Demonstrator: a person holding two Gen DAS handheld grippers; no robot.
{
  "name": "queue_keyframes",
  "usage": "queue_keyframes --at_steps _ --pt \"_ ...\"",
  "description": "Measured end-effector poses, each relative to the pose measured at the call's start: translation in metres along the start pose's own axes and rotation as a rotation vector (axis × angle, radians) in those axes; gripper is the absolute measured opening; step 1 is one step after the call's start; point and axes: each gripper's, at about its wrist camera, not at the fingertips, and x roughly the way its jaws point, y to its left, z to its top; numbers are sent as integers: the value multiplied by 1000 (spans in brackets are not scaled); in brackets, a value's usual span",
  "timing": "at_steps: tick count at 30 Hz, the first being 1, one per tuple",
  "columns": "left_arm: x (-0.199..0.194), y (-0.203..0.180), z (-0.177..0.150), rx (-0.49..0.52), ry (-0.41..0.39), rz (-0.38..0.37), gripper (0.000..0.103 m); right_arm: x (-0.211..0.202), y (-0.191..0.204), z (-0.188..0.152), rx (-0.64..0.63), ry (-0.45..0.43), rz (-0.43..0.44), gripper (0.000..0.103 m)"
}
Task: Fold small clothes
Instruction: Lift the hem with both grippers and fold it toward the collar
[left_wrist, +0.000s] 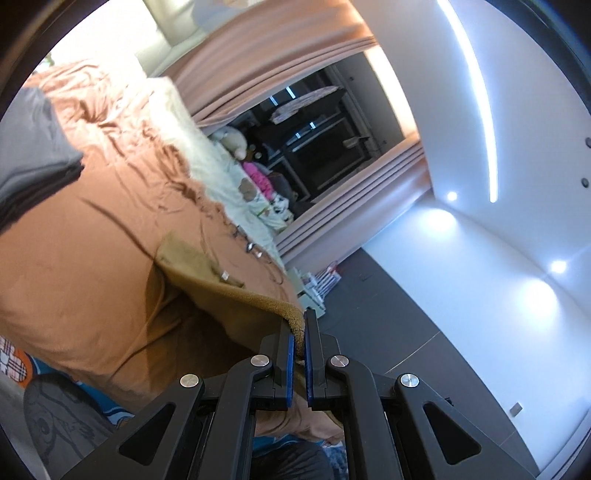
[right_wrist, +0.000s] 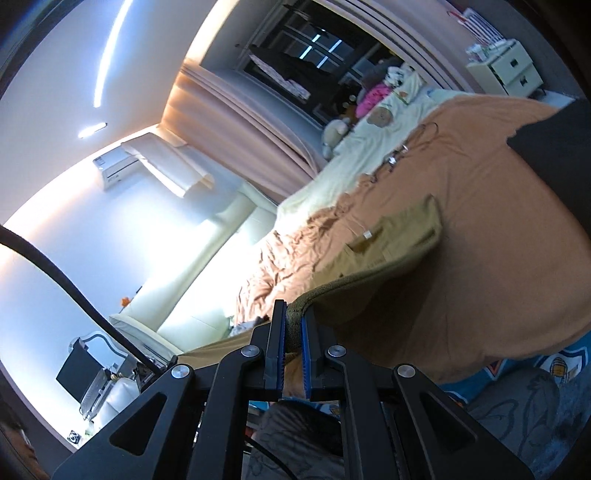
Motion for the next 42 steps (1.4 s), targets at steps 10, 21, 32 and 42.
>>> queue_keyframes --at_steps 10,21,32,42 --pt "-30 -38 9 59 -43 -58 4 -4 4 -7 -61 -42 46 4" --pt "-23 -40 13 76 -30 -29 4 18 -23 5 -89 -20 -7 4" --pt "38 -24 40 104 -7 65 4 91 -46 57 -67 11 -108 4" --pt "118 15 77 75 72 160 4 133 -49 94 -41 41 -173 4"
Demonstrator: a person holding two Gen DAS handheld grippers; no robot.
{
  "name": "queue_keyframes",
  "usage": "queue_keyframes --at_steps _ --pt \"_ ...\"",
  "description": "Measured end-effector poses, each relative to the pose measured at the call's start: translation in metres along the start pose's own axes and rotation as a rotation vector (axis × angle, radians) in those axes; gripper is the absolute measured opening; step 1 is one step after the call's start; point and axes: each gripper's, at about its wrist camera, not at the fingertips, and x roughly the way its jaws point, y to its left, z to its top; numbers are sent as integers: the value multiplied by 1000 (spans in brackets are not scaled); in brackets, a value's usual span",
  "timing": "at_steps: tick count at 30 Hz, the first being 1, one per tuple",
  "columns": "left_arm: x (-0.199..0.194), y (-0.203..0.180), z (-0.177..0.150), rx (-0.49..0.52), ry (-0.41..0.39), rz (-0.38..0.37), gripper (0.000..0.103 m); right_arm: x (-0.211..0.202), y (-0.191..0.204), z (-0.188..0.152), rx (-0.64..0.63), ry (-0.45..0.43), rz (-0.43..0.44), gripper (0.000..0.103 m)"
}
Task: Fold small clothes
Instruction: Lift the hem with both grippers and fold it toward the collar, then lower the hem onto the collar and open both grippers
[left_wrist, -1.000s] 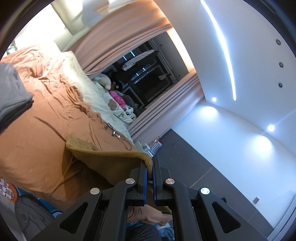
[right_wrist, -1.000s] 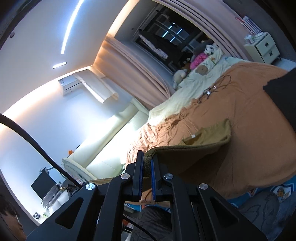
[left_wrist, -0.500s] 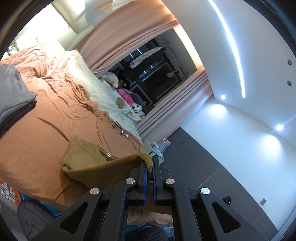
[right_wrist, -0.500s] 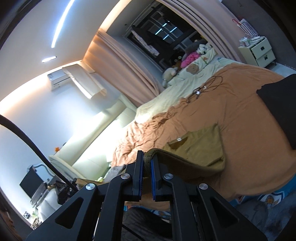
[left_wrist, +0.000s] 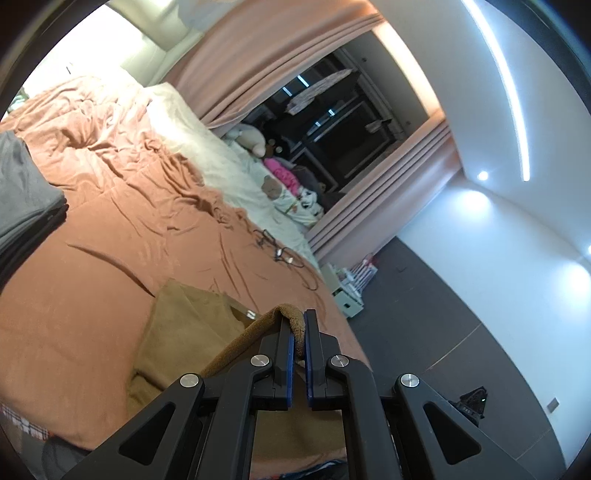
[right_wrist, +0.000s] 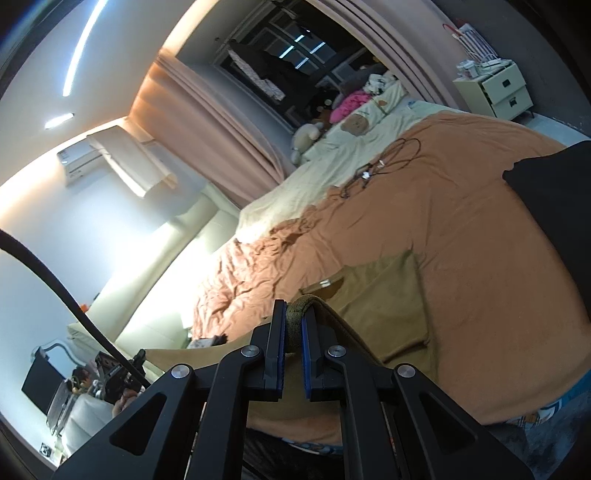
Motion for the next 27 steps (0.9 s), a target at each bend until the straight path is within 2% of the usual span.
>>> queue_keyframes --at_steps 11,27 --pt "89 33 25 -27 74 120 4 50 -10 37 20 63 -82 4" --pt "209 106 39 -79 191 331 4 165 -42 82 107 213 -217 4"
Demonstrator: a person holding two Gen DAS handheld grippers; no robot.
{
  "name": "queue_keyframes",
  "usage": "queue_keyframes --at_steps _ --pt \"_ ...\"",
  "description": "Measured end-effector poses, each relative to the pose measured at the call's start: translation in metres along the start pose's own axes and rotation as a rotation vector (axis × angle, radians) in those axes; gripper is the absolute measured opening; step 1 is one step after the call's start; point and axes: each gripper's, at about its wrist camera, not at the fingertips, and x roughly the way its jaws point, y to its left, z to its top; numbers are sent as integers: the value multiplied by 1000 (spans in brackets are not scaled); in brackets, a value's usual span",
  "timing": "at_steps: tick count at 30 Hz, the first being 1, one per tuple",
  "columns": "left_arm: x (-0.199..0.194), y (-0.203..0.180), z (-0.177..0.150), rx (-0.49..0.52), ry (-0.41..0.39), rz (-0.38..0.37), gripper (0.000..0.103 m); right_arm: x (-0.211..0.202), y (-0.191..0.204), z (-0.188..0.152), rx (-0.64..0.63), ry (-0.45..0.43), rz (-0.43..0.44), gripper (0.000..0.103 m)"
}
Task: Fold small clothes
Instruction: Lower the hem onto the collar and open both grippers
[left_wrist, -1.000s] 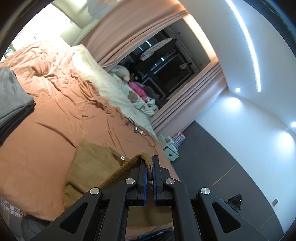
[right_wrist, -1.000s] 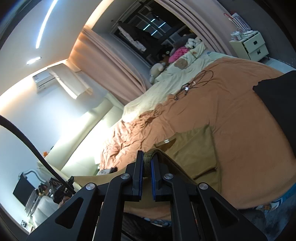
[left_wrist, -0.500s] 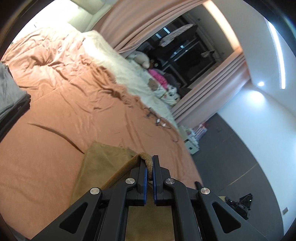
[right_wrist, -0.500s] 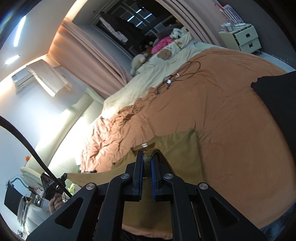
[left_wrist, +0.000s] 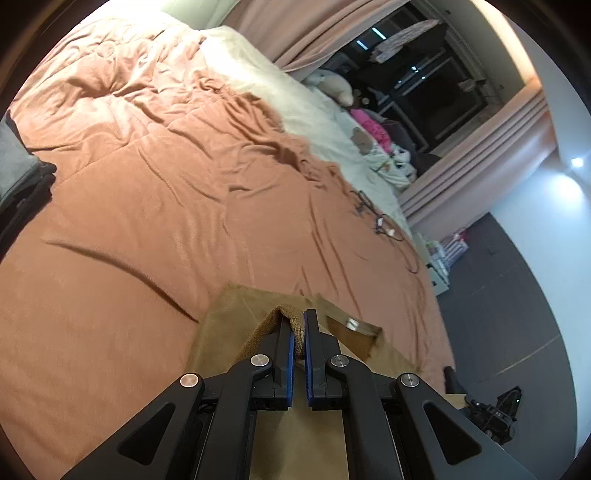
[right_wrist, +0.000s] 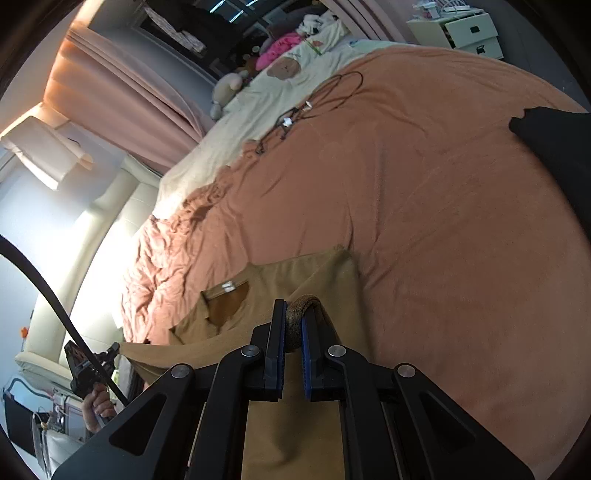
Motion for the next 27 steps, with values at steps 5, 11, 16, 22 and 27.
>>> queue_keyframes --at_steps 5,11,16,22,27 --pt "26 5 16 -9 13 49 4 21 3 20 11 25 -28 4" --pt "63 16 30 -7 56 131 4 48 5 37 20 49 -76 4" --pt "92 24 38 -14 84 184 4 75 9 48 28 71 -134 4" --pt "123 29 41 -2 139 236 5 93 12 54 38 83 -153 6" --pt "124 27 42 50 172 230 28 85 14 52 15 68 -124 8"
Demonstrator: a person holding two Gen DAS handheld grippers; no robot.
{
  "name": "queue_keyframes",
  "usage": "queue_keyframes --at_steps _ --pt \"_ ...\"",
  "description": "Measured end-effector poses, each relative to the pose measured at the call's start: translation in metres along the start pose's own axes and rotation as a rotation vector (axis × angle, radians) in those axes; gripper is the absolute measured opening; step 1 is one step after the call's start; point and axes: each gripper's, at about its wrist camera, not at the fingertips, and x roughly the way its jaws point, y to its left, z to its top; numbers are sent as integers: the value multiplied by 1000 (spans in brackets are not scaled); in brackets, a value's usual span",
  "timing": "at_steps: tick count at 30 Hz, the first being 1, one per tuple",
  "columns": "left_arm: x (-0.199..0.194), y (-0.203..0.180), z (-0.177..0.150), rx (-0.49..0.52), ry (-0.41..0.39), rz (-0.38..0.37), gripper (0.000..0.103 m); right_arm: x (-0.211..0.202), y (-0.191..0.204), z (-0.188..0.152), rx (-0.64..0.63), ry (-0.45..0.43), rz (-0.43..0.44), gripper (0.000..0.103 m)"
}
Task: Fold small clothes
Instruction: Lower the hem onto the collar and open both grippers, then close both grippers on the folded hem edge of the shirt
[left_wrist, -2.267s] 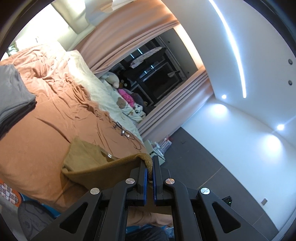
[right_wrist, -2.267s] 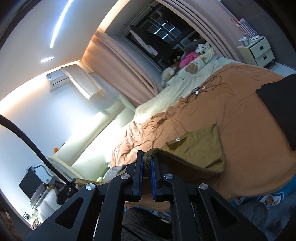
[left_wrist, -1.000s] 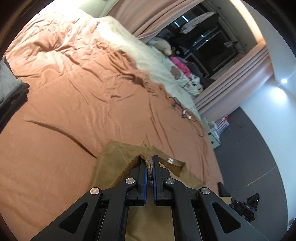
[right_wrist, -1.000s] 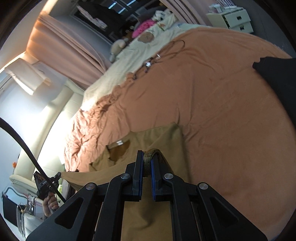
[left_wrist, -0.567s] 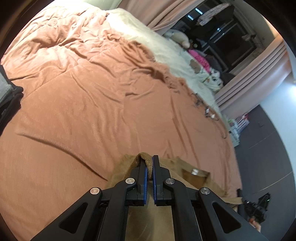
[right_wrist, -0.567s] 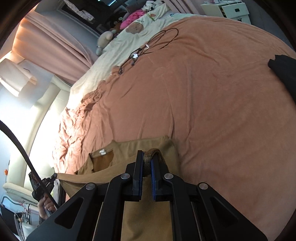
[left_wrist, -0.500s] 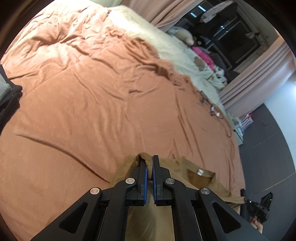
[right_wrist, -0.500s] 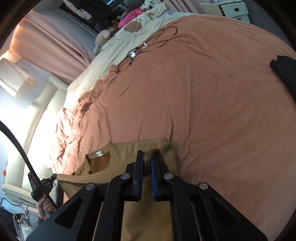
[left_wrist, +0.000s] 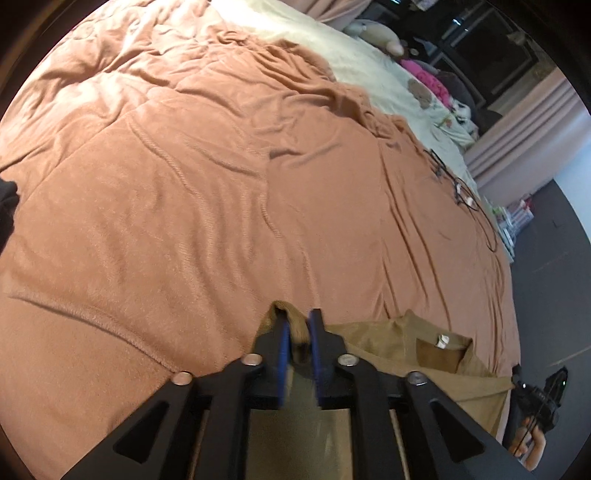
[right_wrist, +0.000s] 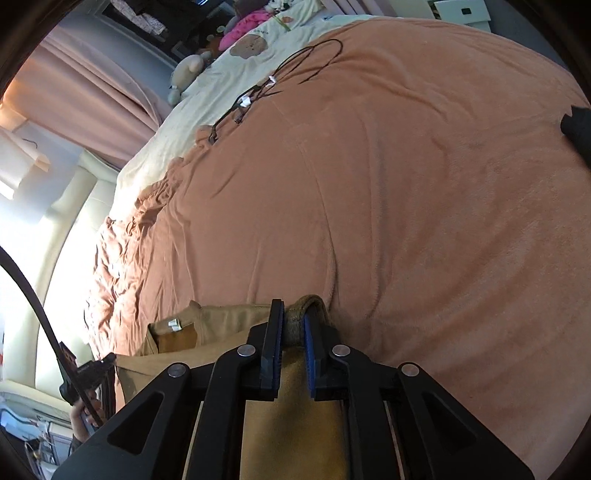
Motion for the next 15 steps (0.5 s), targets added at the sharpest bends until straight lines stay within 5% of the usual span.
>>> queue_keyframes --at_steps 3,5,15 --pt "-10 -6 -3 62 -33 37 64 -1 6 -6 -63 2 -44 30" --pt "-18 -9 -7 109 -47 42 71 -9 11 -8 -98 -20 -61 68" --pt "-18 -20 -25 341 62 145 72 -15 38 -30 -329 56 -196 70"
